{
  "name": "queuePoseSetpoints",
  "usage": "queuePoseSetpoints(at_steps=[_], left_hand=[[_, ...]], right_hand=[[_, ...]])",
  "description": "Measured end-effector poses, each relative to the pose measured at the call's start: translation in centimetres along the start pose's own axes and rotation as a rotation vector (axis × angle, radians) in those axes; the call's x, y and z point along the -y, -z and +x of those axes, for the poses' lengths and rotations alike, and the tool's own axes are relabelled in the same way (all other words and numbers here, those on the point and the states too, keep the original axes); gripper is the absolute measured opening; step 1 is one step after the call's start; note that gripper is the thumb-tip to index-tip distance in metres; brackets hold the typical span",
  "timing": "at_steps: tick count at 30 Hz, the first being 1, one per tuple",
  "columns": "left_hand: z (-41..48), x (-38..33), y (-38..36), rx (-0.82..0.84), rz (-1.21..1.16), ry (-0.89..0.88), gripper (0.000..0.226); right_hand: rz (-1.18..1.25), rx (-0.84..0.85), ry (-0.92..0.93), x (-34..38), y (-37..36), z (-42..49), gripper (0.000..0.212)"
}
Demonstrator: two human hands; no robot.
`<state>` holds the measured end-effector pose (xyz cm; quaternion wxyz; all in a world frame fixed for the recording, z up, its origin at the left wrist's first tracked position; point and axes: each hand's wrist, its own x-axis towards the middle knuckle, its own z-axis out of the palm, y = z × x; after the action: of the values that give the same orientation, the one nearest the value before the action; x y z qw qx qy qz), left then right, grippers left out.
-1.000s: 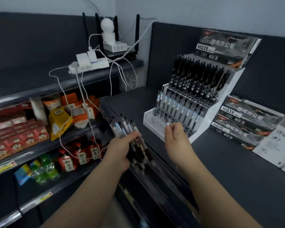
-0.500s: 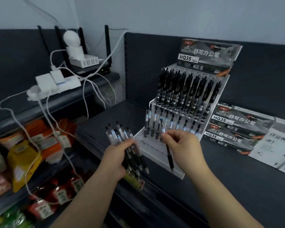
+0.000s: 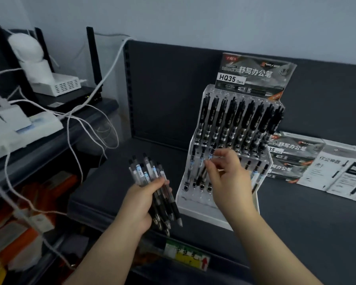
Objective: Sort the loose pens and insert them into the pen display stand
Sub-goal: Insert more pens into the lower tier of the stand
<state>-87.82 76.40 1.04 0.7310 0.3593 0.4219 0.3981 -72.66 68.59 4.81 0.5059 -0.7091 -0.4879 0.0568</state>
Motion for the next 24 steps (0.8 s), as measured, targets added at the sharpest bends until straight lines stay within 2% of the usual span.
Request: queuePoseSetpoints(at_steps=[4,11,18,24], left_hand=[[0.3,-0.5,0.2,0.073,0.009,0.044,0.014],[0.2,-0.6,0.7,0.129,0.023,0.079,0.008],[0.1,-0.4,1.4,0.142,0.055,0.081,0.009],[0.2,-0.7,1.7,0.153,0.060,0.075,0.013]], right_hand=[[-0.066,-0.036,-0.004,-0.3,-1.3,0.0,0.023],[-0.208,0.005,-0.057,-1.1,-3.2,-0.7,0.029],[-0.221,0.007,-0.181,-1.7,-3.7,-0.8,0.024],[-0.310,0.028,-0.153,-1.7,-4.1,-0.7,0.022]])
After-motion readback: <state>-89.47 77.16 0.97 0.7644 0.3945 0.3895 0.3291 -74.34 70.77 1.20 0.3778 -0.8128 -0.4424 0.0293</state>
